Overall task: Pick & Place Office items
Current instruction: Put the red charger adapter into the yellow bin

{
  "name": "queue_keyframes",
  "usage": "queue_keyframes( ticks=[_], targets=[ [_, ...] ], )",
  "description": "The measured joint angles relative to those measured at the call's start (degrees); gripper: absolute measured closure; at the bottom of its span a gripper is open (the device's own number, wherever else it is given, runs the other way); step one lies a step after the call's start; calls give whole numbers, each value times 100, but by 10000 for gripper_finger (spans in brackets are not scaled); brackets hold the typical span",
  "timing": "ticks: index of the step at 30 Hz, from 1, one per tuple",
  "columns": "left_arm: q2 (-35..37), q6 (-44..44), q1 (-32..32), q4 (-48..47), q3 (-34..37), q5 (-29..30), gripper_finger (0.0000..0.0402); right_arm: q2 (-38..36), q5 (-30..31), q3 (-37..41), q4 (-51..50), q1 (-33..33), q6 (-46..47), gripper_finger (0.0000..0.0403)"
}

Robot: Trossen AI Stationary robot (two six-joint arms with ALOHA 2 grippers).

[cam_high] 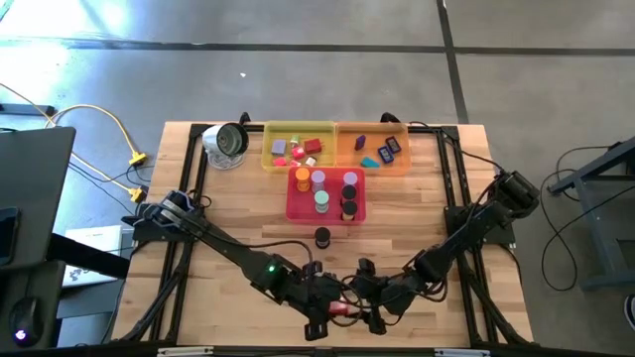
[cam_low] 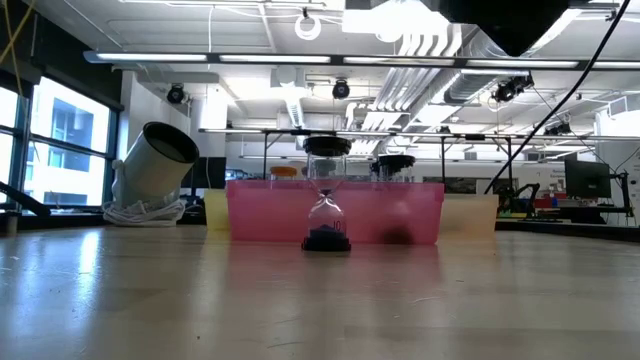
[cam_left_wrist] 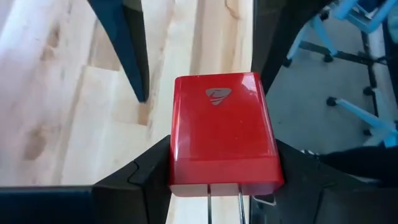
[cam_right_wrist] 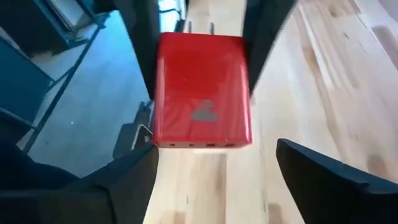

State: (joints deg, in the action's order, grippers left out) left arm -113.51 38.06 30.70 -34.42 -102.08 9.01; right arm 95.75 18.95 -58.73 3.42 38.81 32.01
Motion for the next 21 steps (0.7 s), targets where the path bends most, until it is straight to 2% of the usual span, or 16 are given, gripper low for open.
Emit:
queue_keyframes(
  ticks=[5, 11, 16, 21],
  targets=[
    [12, 18, -27, -65, 0, 54, 199, -365, 296, -10, -1042, -83, 591, 85],
    [497, 16, -91, -736, 0, -311, 199, -911, 1172, 3, -1729, -108, 770, 85],
    [1172, -178, -276, -1136, 0, 121, 199, -1217, 1290, 1, -1773, -97, 859, 87],
    [1845, -136, -657, -2011, -6, 554, 199, -1297, 1304, 1, -1808, -95, 923, 88]
  ],
)
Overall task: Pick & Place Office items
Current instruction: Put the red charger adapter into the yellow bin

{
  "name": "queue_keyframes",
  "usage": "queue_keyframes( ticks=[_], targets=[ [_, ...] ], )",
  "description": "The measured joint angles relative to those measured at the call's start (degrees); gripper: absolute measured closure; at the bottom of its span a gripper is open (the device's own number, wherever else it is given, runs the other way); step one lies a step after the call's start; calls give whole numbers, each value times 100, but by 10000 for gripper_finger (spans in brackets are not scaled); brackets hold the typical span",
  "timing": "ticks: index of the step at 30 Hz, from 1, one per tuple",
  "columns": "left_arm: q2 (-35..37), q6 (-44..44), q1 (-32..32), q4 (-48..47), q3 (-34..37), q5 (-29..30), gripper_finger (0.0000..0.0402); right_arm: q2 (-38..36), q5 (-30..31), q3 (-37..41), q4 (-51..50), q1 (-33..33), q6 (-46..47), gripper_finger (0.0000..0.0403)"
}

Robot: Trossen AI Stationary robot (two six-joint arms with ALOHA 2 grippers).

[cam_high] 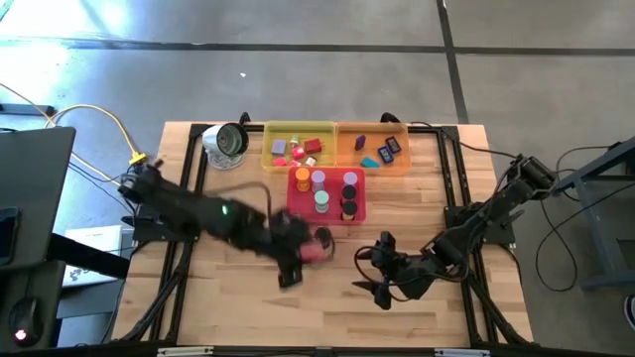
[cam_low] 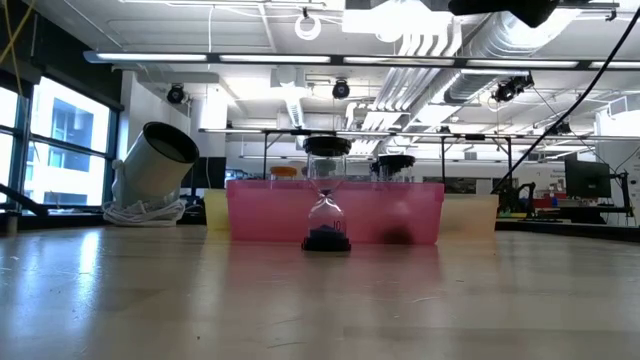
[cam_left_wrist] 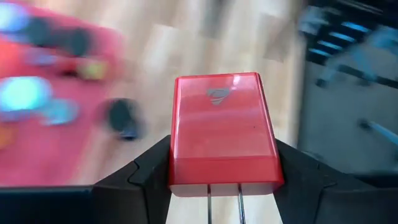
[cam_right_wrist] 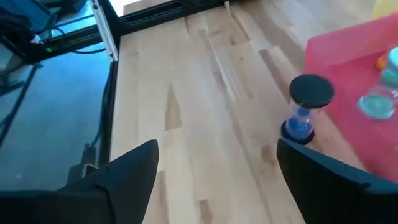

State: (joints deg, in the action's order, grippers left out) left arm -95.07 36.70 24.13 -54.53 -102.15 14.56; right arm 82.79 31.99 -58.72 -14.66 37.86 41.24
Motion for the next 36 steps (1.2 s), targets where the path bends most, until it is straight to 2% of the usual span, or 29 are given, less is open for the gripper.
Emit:
queue_keyframes(
  ticks=[6, 11, 17, 26, 30, 36],
  targets=[
    [453, -103, -816, -1328, 0, 290, 199, -3, 19, 0, -41, -25, 382, 88],
    [462, -573, -1523, -2130, 0, 630, 199, -3, 261, 0, -37, -121, 542, 88],
    [310, -1328, -2604, -2177, 6, 423, 199, -3, 134, 0, -62, -308, 543, 88],
    [238, -2626, -4293, -1796, 149, -974, 199, -244, 322, 6, -1270, -854, 255, 88],
    [128, -2646, -4927, -1548, 153, -998, 199, -480, 303, 4, -1890, -1262, 58, 88],
    [-489, -2279, -5602, -1247, 153, -1005, 199, -691, 241, 3, -2048, -1883, -705, 88]
  ],
)
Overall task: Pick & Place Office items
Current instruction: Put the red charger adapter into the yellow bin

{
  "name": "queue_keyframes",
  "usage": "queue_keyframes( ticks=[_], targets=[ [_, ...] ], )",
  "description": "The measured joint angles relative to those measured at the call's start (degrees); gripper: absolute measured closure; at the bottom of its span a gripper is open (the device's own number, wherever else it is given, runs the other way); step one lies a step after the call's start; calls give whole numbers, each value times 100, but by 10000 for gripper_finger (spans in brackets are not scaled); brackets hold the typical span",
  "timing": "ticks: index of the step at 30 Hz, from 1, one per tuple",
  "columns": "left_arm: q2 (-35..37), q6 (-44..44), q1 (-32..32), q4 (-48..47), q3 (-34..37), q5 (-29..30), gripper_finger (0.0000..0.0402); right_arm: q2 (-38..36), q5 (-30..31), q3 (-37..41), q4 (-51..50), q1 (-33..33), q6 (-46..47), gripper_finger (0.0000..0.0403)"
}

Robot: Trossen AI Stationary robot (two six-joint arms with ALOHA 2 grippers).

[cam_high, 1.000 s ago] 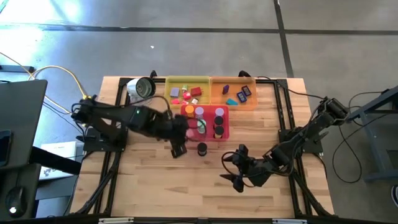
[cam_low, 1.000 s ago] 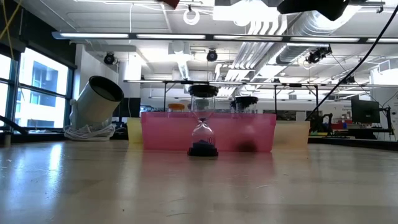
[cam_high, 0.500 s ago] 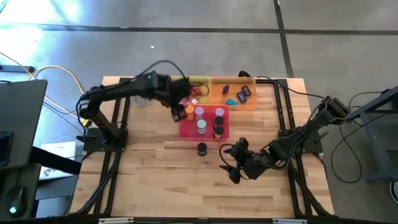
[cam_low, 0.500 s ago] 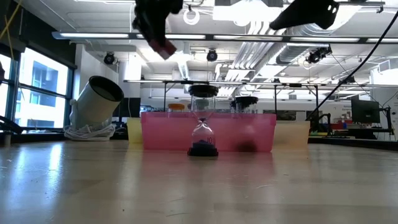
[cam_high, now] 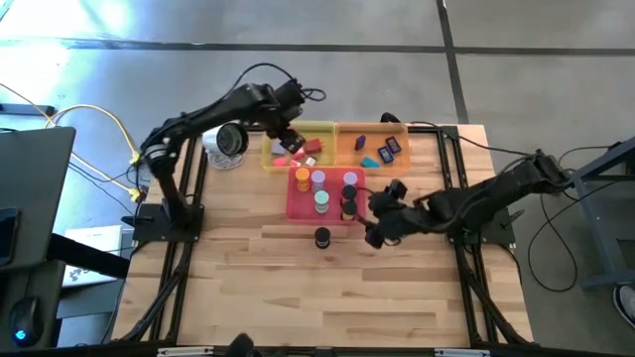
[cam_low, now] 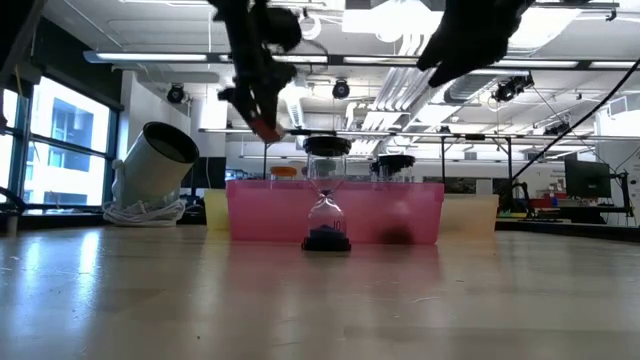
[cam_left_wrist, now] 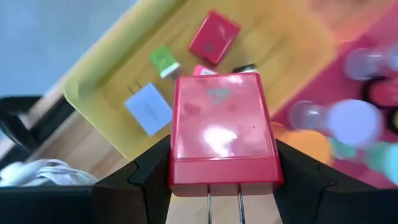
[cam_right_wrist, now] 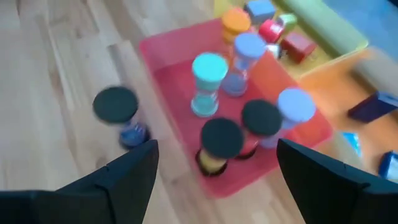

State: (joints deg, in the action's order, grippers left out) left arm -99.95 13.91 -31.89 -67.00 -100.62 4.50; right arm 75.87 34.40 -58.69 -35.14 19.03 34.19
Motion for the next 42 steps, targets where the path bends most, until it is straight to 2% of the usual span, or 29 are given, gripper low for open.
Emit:
queue_keyframes(
  ticks=[11, 22, 26, 34, 42],
  targets=[
    [-1314, 397, -574, 124, 2, -481, 199, -59, -466, -1, -117, -576, -1043, 88],
    [-1537, 374, -619, 40, 0, -578, 199, -61, -491, -1, -128, -1055, -1950, 88],
    [-1599, 645, -606, 9, -4, -398, 199, -61, -781, -1, -70, -1328, -2189, 88],
    [-1975, 658, -609, -63, -19, -530, 199, -61, -1366, -1, -17, -1665, -2333, 88],
    [-2281, 708, -606, 320, -13, -591, 199, -61, -1402, -1, -17, -1692, -2354, 88]
  ],
)
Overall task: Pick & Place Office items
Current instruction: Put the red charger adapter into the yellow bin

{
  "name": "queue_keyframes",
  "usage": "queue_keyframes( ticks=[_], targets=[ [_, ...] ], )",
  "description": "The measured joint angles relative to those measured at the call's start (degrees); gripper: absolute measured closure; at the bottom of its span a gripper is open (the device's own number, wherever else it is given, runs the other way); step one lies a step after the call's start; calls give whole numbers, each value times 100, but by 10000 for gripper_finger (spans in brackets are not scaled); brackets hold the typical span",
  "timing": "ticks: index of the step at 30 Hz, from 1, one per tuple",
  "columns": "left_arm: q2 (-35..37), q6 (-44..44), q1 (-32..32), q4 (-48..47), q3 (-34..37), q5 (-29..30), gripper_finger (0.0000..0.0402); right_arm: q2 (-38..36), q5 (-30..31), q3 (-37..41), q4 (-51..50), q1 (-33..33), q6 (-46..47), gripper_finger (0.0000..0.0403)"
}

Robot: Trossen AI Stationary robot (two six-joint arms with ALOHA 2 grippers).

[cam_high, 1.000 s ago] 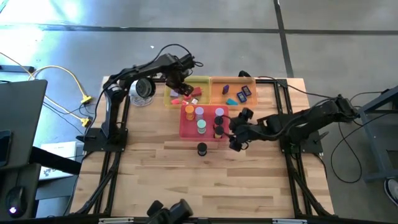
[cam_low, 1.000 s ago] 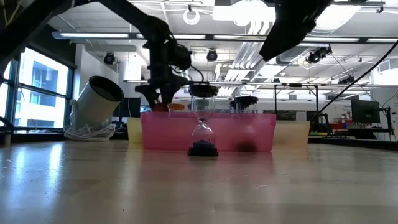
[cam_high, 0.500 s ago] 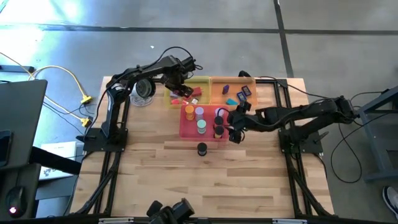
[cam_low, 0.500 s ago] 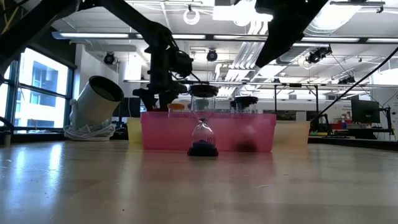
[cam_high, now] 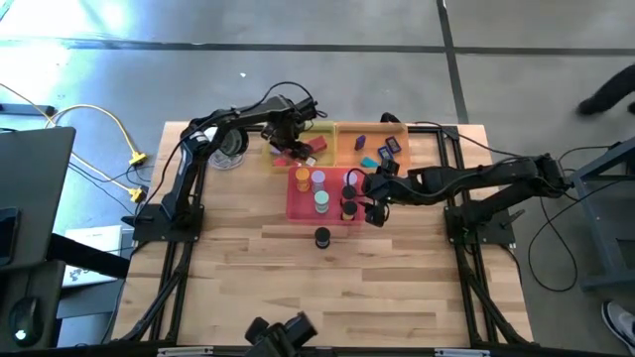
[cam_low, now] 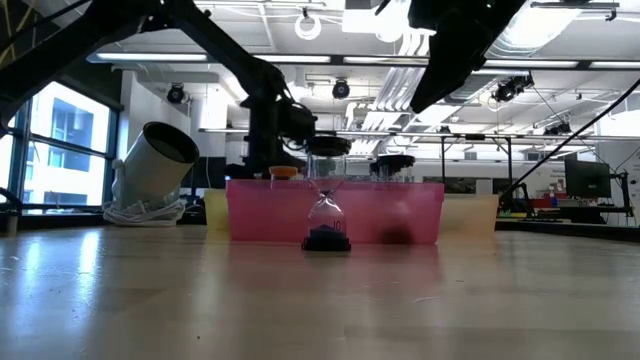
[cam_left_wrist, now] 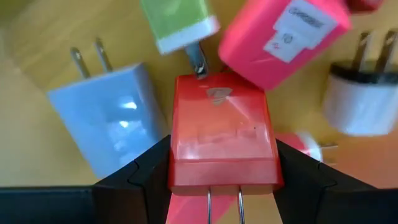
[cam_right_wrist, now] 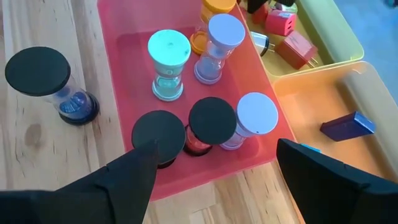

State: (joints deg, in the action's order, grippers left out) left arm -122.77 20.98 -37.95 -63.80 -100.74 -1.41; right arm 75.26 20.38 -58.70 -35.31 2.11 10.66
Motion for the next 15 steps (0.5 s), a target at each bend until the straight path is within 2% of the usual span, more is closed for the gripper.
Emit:
queue_keyframes(
  ticks=[4, 10, 15],
  targets=[
    [-35, 10, 19, 231, -5, 28, 196, 0, -9, 0, -7, 0, 0, 88],
    [-71, -100, 74, 259, 17, 509, 139, 2, -111, 1, -26, -2, -7, 88],
    [-69, -104, 102, 353, 15, 674, 125, 2, -101, 2, 43, -2, -42, 88]
  ],
)
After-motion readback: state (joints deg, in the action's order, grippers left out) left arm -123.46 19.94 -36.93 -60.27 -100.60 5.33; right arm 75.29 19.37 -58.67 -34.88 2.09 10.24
